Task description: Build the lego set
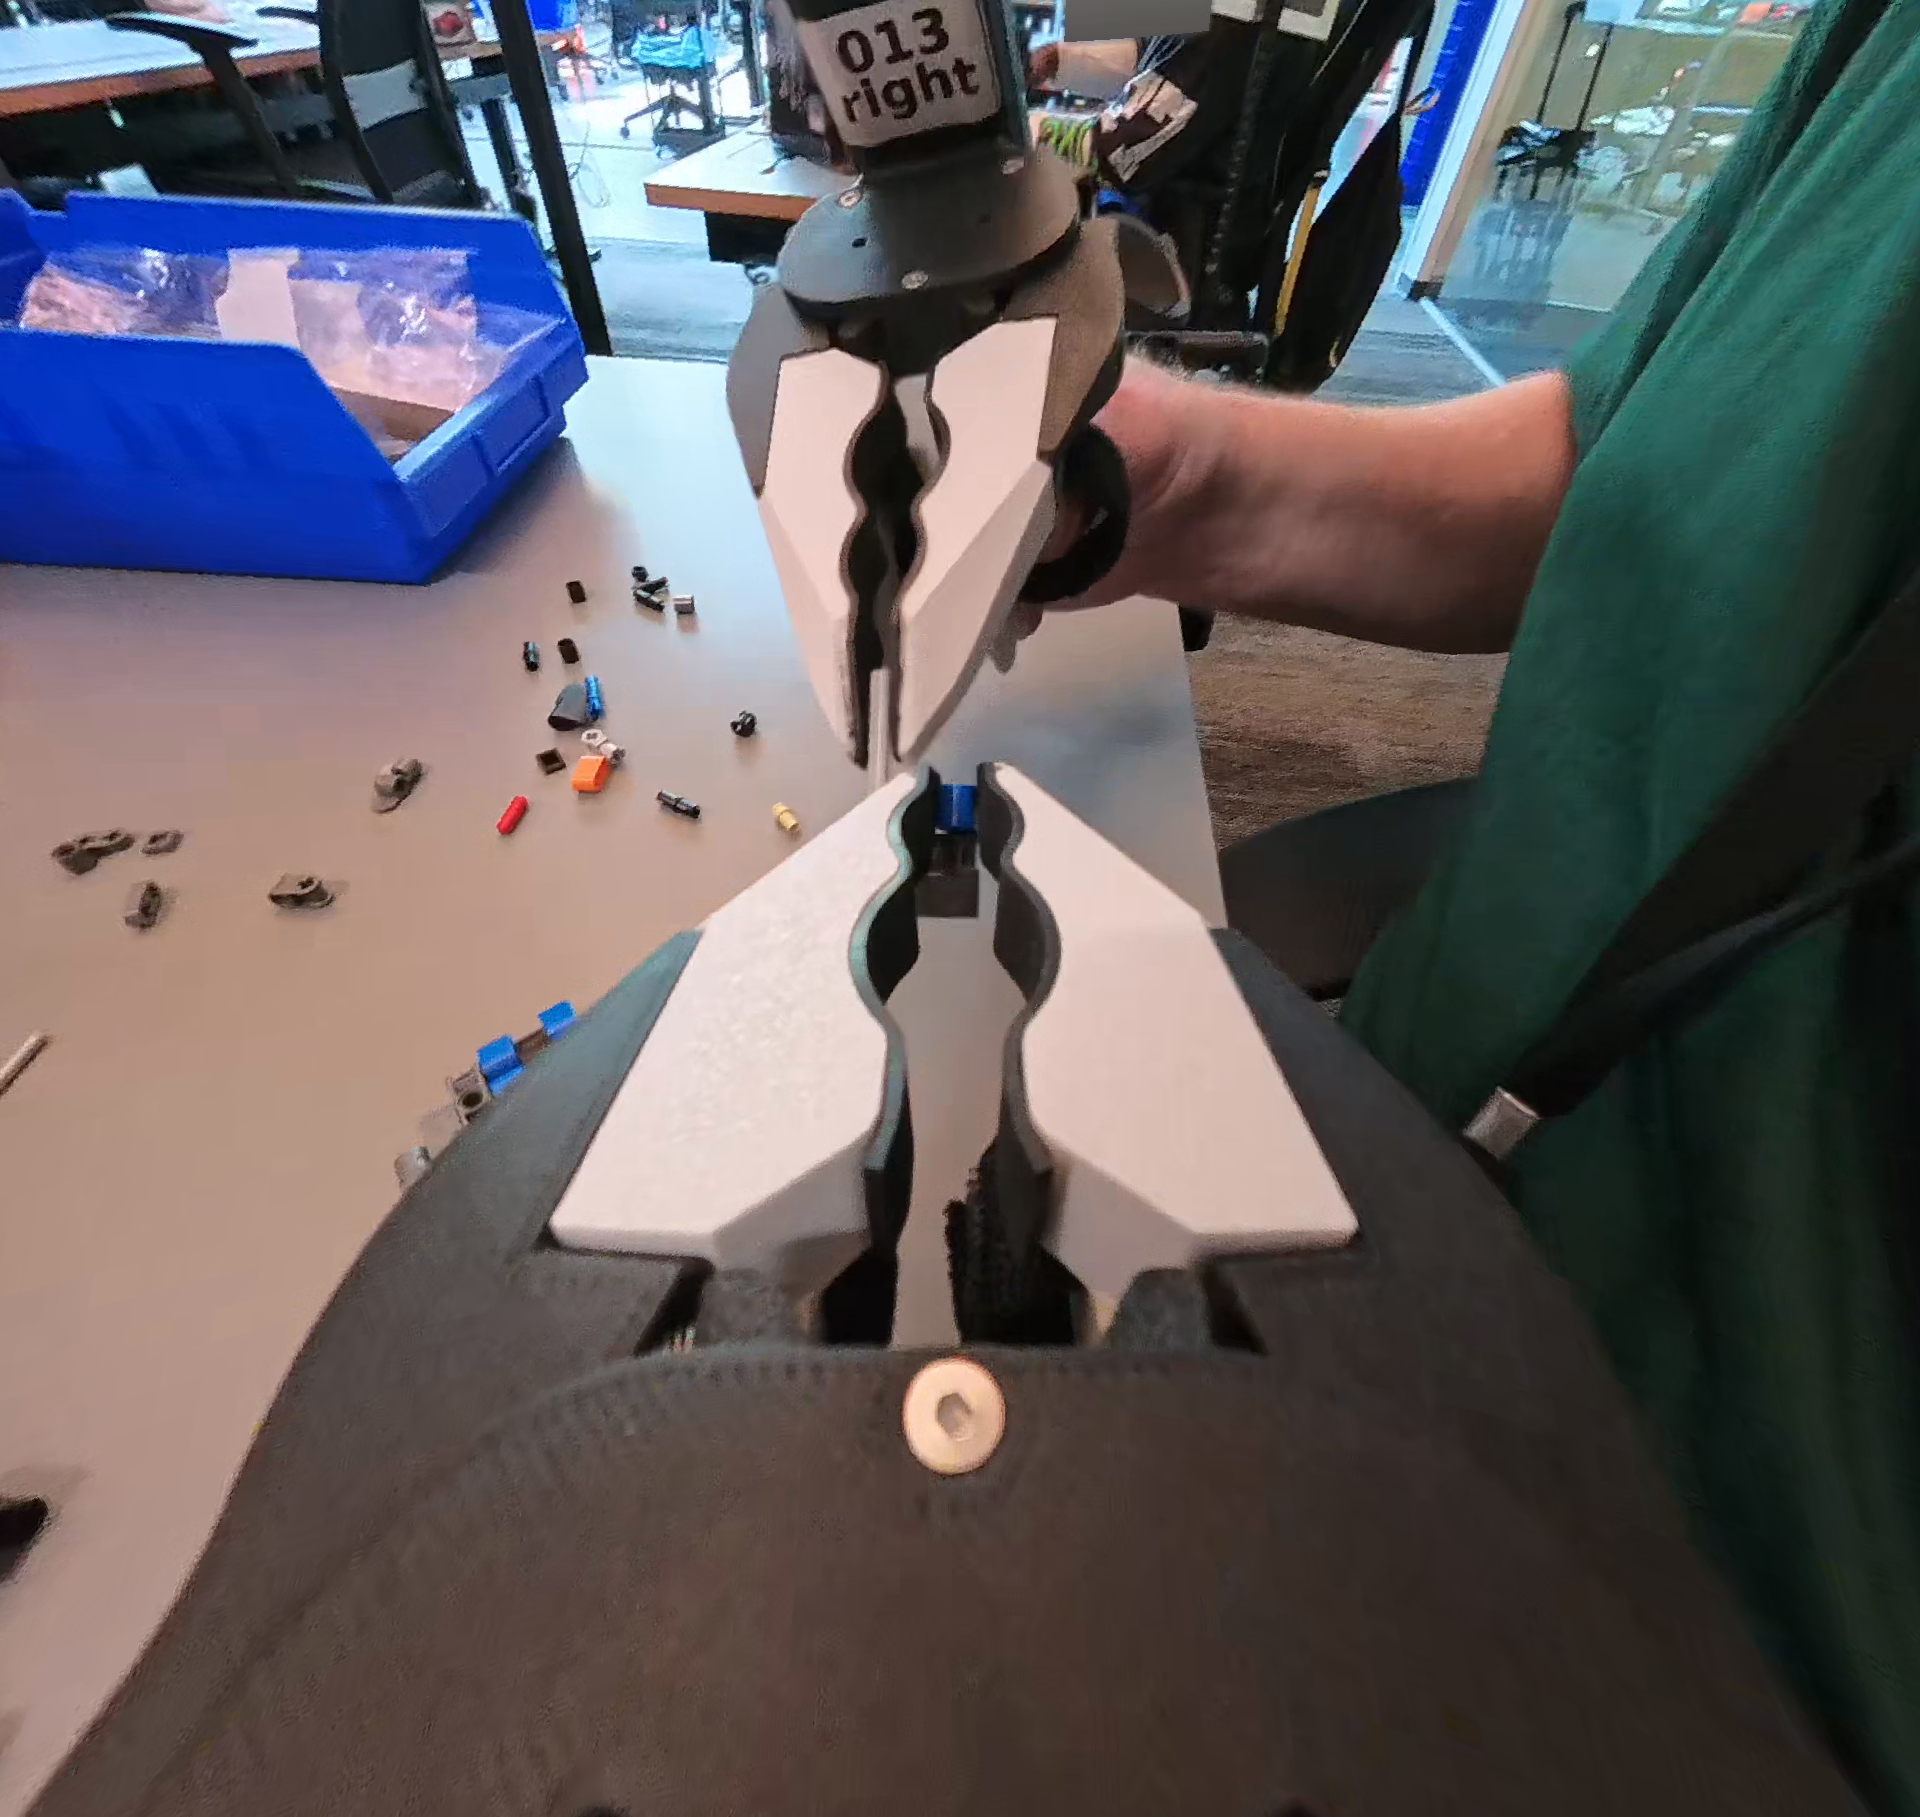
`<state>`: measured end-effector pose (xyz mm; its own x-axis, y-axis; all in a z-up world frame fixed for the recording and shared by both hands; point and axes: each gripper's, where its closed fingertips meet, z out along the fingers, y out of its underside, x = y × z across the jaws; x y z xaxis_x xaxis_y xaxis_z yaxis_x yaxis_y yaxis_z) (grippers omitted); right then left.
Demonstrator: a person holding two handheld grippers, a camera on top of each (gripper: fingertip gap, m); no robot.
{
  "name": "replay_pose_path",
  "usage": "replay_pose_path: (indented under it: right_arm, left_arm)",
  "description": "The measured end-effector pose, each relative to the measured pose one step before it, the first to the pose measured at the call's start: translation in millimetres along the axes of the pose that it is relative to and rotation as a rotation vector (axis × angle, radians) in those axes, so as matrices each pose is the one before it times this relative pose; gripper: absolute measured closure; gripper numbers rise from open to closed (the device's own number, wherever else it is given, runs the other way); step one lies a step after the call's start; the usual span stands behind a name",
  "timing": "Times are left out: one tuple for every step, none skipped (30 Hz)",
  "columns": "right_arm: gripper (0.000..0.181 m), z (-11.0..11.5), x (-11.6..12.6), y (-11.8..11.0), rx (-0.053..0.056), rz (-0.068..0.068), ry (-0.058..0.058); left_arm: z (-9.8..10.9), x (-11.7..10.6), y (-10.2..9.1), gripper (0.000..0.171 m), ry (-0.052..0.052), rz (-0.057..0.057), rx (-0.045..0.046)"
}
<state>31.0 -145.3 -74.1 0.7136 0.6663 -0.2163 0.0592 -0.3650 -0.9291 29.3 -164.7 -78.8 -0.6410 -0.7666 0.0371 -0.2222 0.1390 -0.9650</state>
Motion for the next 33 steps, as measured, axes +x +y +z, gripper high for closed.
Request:
replay_pose_path:
  right_arm:
    - [0.179, 0.66, -0.68, -0.43, -0.0038, 0.0020, 0.0021]
    - [0.179, 1.03, 1.23, 1.13, -0.0086, 0.0070, 0.0069]
    - [0.179, 0.77, 0.96, 1.19, -0.0050, 0.0073, 0.0012]
    - [0.179, 0.39, 0.07, -0.44, 0.0078, 0.0097, -0.0051]
    - [0.179, -0.26, 0.07, -1.23, 0.0110, 0.0101, -0.0041]
    - [0.179, -0.09, -0.07, -0.60, 0.0037, 0.0005, 0.0031]
    - [0.179, 0.18, 0.20, 0.09, -0.0034, -0.0031, 0.0078]
    - [0.179, -0.03, 0.12, -0.19, -0.0027, 0.0016, 0.0053]
    - [0.179, -0.53, -0.02, -0.95, 0.0024, -0.0024, 0.0051]
    - [0.179, -0.54, 0.16, -1.03, 0.0039, -0.0025, 0.0061]
    - [0.179, -0.49, 0.03, -0.71, 0.0019, 0.0072, 0.0009]
    - [0.180, -0.50, 0.10, -1.03, 0.0051, 0.0034, 0.0041]
    - [0.180, 0.02, 0.36, -0.44, 0.0042, 0.0037, 0.0062]
    - [0.180, -0.37, 0.42, -0.43, 0.0034, 0.0028, 0.0064]
    - [0.180, -0.82, 0.33, -0.16, 0.0003, -0.0067, 0.0091]
    - [0.180, -1.38, -0.13, -0.49, -0.0001, -0.0094, 0.0076]
    - [0.180, -1.41, -0.48, -1.60, 0.0064, -0.0072, 0.0090]
    - [0.180, -0.56, -0.19, -0.70, 0.0028, -0.0031, 0.0099]
    - [0.180, -0.46, -1.21, -1.16, 0.0079, -0.0083, 0.0061]
    - [0.180, -1.00, -1.04, -1.31, 0.0080, -0.0041, 0.0041]
    - [0.180, -1.22, -0.36, -1.48, 0.0067, -0.0017, 0.0081]
    - [0.179, -0.60, -0.21, -0.30, -0.0043, -0.0091, 0.0119]
    - [0.180, -0.64, -0.25, -0.30, -0.0040, -0.0223, 0.0203]
    - [0.180, -0.83, -0.50, -0.86, -0.0004, -0.0183, 0.0169]
    - [0.180, -1.16, -0.76, -1.30, 0.0047, -0.0097, 0.0094]
    - [0.180, -0.89, -0.59, -0.98, 0.0041, -0.0145, 0.0127]
    - [0.180, -1.08, -0.16, -1.04, 0.0022, -0.0156, 0.0174]
    - [0.180, -0.78, 0.48, -0.41, -0.0137, -0.0251, 0.0274]
    - [0.180, -0.27, 0.47, 0.06, -0.0261, -0.0443, 0.0384]
    - [0.180, -0.01, -0.30, -0.88, -0.0190, -0.0394, 0.0315]
    - [0.180, -0.51, -0.47, -1.83, -0.0040, -0.0167, 0.0147]
    - [0.180, -0.83, 0.32, -0.71, -0.0021, -0.0034, 0.0078]
    - [0.180, -0.39, -0.19, 0.08, -0.0069, -0.0108, 0.0093]
  left_arm:
    - [-0.70, 1.43, -1.59, 0.166, 0.0081, 0.0041, 0.00204]
    - [-0.47, -0.71, 1.22, 0.166, -0.0048, 0.0104, -0.01154]
    - [-0.38, -0.96, 1.75, 0.166, -0.0050, 0.0098, -0.01023]
    - [-0.16, -0.13, 0.26, 0.166, 0.0014, 0.0001, 0.00165]
    - [-0.38, -0.12, -0.87, 0.166, 0.0020, -0.0028, 0.00982]
    - [-0.61, -0.28, -0.83, 0.166, -0.0006, 0.0005, 0.00652]
    - [-0.14, -0.13, 0.13, 0.166, -0.0043, 0.0088, -0.00410]
    - [0.25, -0.19, 0.58, 0.167, -0.0104, 0.0187, -0.00987]
    - [0.01, -0.18, -0.15, 0.166, -0.0102, 0.0172, -0.00540]
    - [-0.18, -0.39, -1.01, 0.166, -0.0059, 0.0067, -0.00016]
    - [-0.21, -0.39, -0.82, 0.166, -0.0037, 0.0039, -0.00063]
    - [-0.06, -0.25, -0.67, 0.166, -0.0050, 0.0107, -0.00095]
    - [-0.12, -0.56, -0.40, 0.166, -0.0054, 0.0083, -0.00385]
    - [0.03, -0.49, -0.14, 0.166, -0.0068, 0.0120, -0.00597]
    - [0.00, -0.58, -0.15, 0.166, -0.0104, 0.0140, -0.00555]
    - [0.25, 0.30, -0.80, 0.166, -0.0062, 0.0086, -0.00352]
    - [0.34, -0.06, -1.83, 0.166, -0.0104, 0.0088, 0.00185]
    - [-0.04, -0.27, -0.83, 0.166, -0.0099, 0.0158, -0.00706]
    - [-0.34, 0.44, -0.81, 0.166, -0.0046, 0.0194, -0.00802]
    - [-0.55, 0.68, -1.49, 0.166, -0.0012, 0.0118, -0.00280]
    - [-0.30, -0.20, -1.73, 0.166, -0.0059, 0.0039, 0.00234]
    - [0.52, 0.10, -0.54, 0.166, -0.0072, 0.0070, -0.00486]
    - [0.71, -0.04, 0.22, 0.166, -0.0083, 0.0095, -0.00704]
    - [0.23, 0.02, -0.55, 0.166, -0.0062, 0.0075, -0.00224]
    - [0.05, 0.38, -1.44, 0.166, -0.0042, 0.0061, 0.00027]
    - [0.00, 0.24, -1.14, 0.166, -0.0023, 0.0039, -0.00295]
    - [0.07, -0.23, -1.12, 0.166, -0.0040, 0.0053, -0.00132]
    - [0.49, -0.35, -0.59, 0.166, -0.0057, 0.0031, -0.00144]
    - [0.85, -0.76, 0.74, 0.166, -0.0088, 0.0065, -0.00715]
    - [0.59, -0.63, 0.62, 0.165, -0.0062, 0.0028, -0.00340]
    - [-0.70, -0.04, -1.43, 0.165, 0.0021, -0.0086, 0.00993]
    - [-0.95, -0.31, -1.46, 0.165, 0.0003, -0.0053, 0.00573]
    - [0.07, -0.18, -0.06, 0.165, -0.0067, 0.0095, -0.00836]
